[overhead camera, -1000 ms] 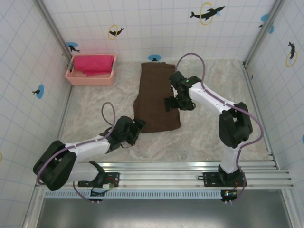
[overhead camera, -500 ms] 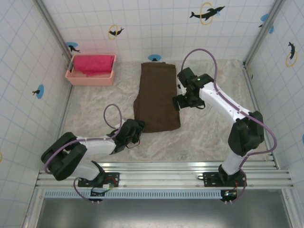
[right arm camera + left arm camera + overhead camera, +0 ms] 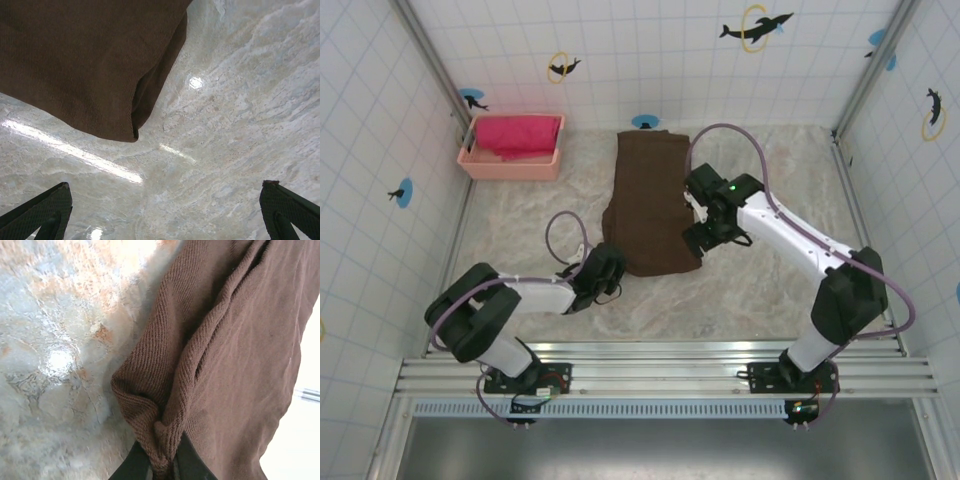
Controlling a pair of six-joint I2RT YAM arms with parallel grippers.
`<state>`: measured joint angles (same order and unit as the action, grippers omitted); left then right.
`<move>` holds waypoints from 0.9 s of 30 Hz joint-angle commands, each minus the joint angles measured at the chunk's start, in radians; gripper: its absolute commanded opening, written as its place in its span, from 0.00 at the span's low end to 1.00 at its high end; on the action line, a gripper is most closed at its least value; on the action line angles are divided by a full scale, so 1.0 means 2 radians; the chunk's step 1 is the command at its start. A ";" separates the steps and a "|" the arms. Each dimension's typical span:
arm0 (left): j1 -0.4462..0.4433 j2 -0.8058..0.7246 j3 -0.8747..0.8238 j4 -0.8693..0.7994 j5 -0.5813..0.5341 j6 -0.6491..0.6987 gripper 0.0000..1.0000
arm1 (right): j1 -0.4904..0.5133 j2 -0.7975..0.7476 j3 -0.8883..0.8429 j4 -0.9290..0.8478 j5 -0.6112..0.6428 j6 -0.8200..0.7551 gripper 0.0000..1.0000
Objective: Roll up the long pants
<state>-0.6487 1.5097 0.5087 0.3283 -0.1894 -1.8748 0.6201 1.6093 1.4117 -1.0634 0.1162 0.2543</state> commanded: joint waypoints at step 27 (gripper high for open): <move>0.128 0.038 0.283 -0.454 0.091 0.077 0.00 | 0.204 -0.016 -0.066 0.137 0.104 -0.098 0.99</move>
<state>-0.4152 1.5650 1.0321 -0.5240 -0.0216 -1.7660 0.9859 1.5913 1.3098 -0.8474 0.3210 0.0559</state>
